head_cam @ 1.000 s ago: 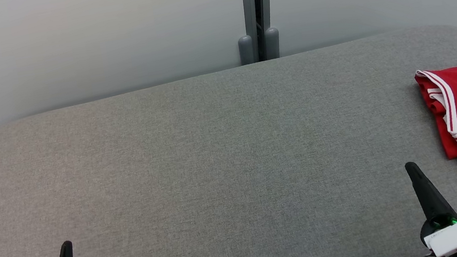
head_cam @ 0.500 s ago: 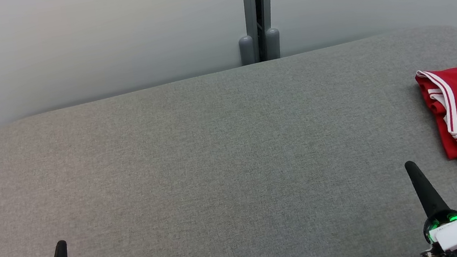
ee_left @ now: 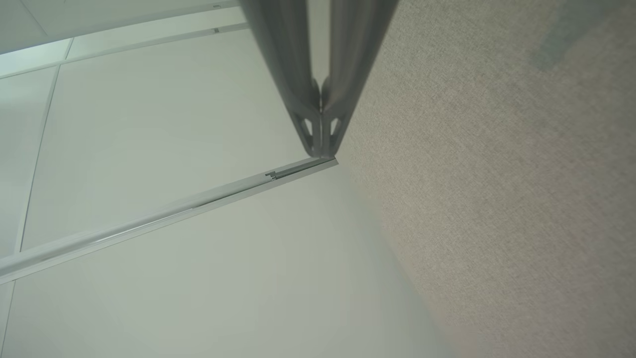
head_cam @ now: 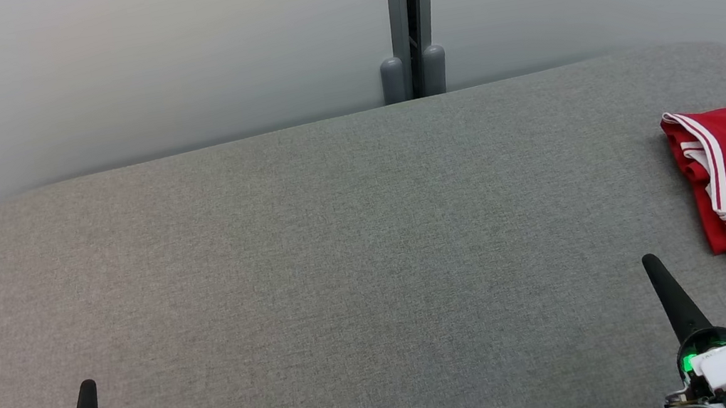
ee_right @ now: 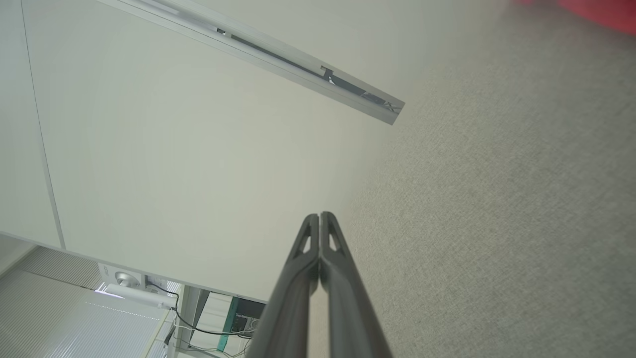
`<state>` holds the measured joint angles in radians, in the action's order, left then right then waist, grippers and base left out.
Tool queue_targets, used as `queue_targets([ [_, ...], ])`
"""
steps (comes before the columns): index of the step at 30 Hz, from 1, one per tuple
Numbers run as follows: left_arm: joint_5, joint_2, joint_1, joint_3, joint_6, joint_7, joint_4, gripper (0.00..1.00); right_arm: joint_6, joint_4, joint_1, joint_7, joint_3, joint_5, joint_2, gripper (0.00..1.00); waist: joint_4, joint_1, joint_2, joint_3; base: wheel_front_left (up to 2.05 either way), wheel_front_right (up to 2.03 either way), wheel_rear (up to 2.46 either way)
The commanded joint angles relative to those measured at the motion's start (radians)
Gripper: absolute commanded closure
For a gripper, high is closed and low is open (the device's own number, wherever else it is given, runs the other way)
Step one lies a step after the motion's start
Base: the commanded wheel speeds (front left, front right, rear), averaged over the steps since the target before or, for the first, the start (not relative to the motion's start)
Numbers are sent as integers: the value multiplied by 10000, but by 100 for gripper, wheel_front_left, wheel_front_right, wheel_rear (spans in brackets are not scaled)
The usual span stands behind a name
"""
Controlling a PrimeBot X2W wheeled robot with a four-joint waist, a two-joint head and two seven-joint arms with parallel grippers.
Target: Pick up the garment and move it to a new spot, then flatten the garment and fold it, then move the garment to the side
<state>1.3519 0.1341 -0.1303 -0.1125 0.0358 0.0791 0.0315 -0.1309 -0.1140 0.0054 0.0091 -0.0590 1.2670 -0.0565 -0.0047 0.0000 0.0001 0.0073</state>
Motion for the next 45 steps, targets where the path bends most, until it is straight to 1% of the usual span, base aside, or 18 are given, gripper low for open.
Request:
queue_targets([
  [1, 249, -6, 229, -153, 126, 66, -44, 100, 1, 11, -185, 42, 6, 318, -74, 100, 2, 0, -1, -2, 0, 0, 0],
  [25, 1905, -397, 260, -831, 645, 550, 58, 100, 2, -251, -304, 125, -35, 2274, -53, 100, 27, 0, -1, -25, 0, 0, 0],
  [45, 3090, -692, 312, -1301, 1007, 909, 138, 100, 2, -451, -383, 196, -66, 3620, -31, 100, 47, 0, -1, -45, 0, 0, 0],
])
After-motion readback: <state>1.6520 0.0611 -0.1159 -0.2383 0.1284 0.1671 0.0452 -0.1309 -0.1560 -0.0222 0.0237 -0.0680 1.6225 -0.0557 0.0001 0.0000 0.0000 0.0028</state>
